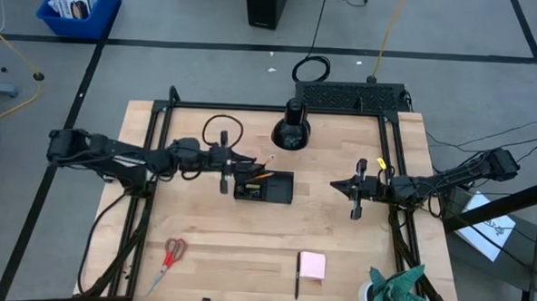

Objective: Pick and place office supplies into organizer
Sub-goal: Put the left pen into the desk organizer

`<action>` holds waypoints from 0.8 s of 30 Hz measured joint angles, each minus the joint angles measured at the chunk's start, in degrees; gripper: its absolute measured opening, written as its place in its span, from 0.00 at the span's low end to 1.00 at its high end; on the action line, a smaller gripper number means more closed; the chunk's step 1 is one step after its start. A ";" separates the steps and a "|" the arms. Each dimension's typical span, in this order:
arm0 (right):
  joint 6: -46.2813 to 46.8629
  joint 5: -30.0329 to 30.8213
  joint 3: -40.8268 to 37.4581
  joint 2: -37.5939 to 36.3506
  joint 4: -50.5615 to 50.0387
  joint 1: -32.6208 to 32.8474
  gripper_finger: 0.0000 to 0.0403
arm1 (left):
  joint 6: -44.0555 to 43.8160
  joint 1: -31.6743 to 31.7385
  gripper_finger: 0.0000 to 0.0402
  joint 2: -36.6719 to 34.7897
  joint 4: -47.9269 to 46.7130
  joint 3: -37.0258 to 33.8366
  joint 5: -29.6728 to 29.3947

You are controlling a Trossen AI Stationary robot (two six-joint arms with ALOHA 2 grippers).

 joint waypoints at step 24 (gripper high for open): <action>1.96 -0.06 0.00 -0.02 0.66 0.00 0.01 | -5.45 4.65 0.07 14.69 0.97 -1.12 -0.24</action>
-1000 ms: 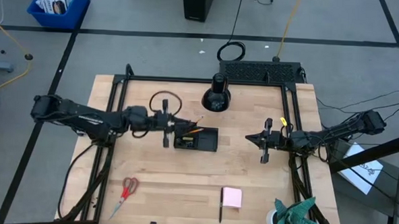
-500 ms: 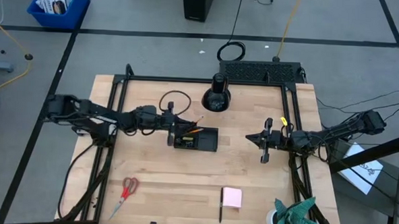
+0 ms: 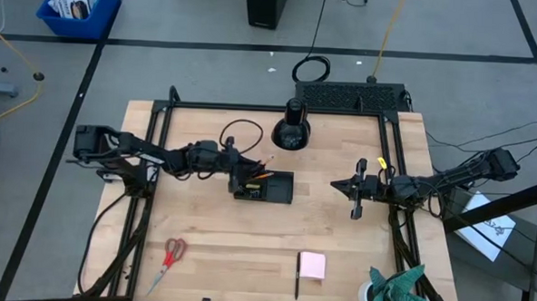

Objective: Pick and place office supplies into organizer
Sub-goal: Put the left pen into the desk organizer, then put the pen into the desk organizer

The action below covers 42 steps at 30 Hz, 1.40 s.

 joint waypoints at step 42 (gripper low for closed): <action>3.41 -0.26 0.02 0.00 -1.01 0.02 0.01 | -18.59 -41.38 0.01 -4.24 -41.23 18.25 -23.56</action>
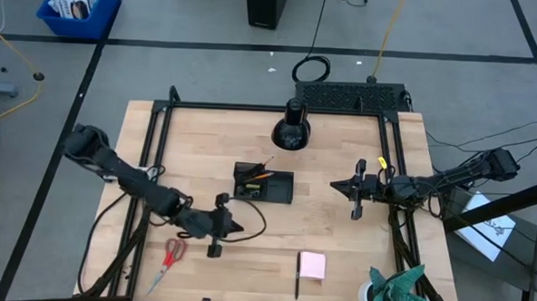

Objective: Pick and place office supplies into organizer
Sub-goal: Put the pen into the desk organizer

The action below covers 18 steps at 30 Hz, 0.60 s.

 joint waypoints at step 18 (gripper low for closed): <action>-0.38 -0.03 -0.02 0.56 -0.33 0.02 0.01 | -3.26 -3.85 0.01 19.01 16.03 0.16 3.14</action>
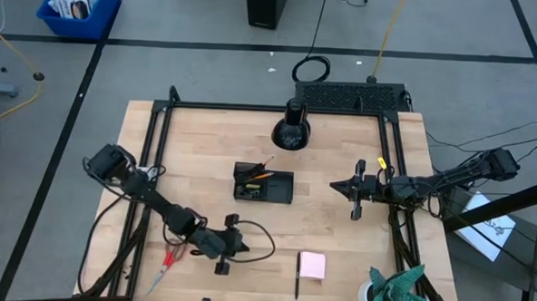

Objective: Pick and place office supplies into organizer
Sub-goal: Put the pen into the desk organizer

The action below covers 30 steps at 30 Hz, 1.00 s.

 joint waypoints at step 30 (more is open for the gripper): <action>-2.95 0.03 7.23 4.50 -10.31 2.71 0.01 | 23.42 11.76 0.01 -0.58 1.09 0.06 3.48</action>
